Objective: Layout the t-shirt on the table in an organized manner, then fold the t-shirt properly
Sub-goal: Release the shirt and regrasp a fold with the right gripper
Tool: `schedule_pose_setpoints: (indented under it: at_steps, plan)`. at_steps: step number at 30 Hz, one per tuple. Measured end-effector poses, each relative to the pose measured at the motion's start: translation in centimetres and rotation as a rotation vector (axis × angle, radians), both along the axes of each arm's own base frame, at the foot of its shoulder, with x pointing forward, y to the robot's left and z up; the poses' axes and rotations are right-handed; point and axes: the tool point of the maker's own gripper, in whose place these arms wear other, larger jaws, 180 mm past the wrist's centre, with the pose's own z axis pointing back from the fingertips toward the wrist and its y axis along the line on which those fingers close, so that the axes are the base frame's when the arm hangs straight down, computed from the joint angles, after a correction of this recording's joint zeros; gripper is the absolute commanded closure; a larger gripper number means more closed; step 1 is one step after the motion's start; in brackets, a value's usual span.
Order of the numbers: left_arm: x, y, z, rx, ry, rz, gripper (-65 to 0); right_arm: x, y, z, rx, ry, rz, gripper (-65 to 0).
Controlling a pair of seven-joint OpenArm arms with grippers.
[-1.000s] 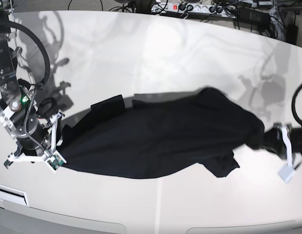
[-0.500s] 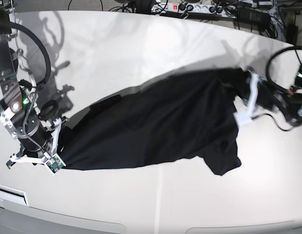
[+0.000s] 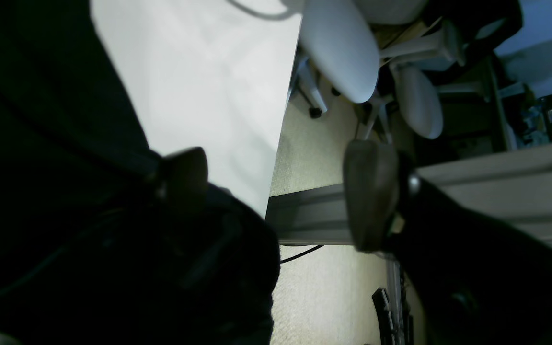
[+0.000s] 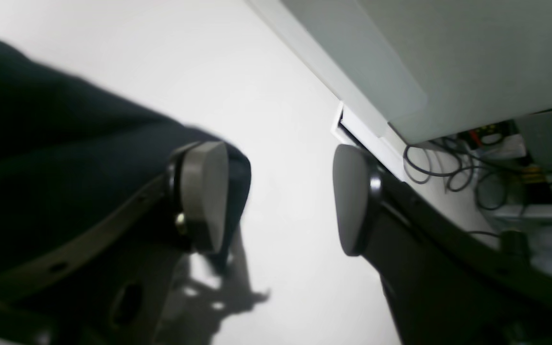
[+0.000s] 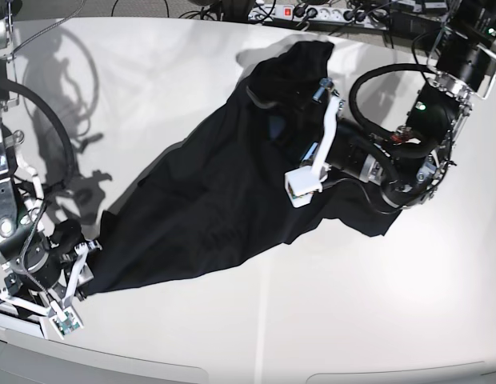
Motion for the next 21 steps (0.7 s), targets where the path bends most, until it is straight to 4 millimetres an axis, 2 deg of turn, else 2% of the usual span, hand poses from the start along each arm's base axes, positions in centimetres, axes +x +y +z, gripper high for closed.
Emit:
schedule_pose_setpoints:
  at_steps: [2, 4, 7, 10, 13, 17, 21]
  plan:
    - [0.4, 0.0, 0.2, 0.001, -0.013, 0.001, -47.5, -0.2, 1.1, -0.4, 0.040, 0.027, 0.045, -36.8]
    - [1.6, 0.6, 0.8, 0.001, -0.041, 0.028, -47.5, -0.8, 2.8, -1.4, 0.092, 0.084, 0.123, -35.9]
    - [4.9, 2.0, 2.8, -0.019, -0.116, 0.117, -47.5, -1.8, 5.5, -2.3, 0.170, 0.145, 0.236, -36.0]
    - [8.6, 3.8, 5.6, -0.052, -0.210, 0.226, -47.5, -2.3, 6.7, -2.4, 0.202, 0.170, 0.301, -36.0]
    - [11.6, 6.4, 7.5, -0.045, -0.299, 0.336, -47.5, -4.3, 9.7, -2.9, 0.309, 0.260, 0.448, -36.0]
    - [13.9, 9.9, 6.9, 0.057, -0.375, 0.453, -47.5, -7.3, 12.8, -3.3, 0.437, 0.348, 0.608, -36.0]
    - [15.4, 12.3, 5.6, 0.150, -0.424, 0.523, -47.5, -11.2, 16.5, -4.1, 0.590, 0.457, 0.746, -36.0]
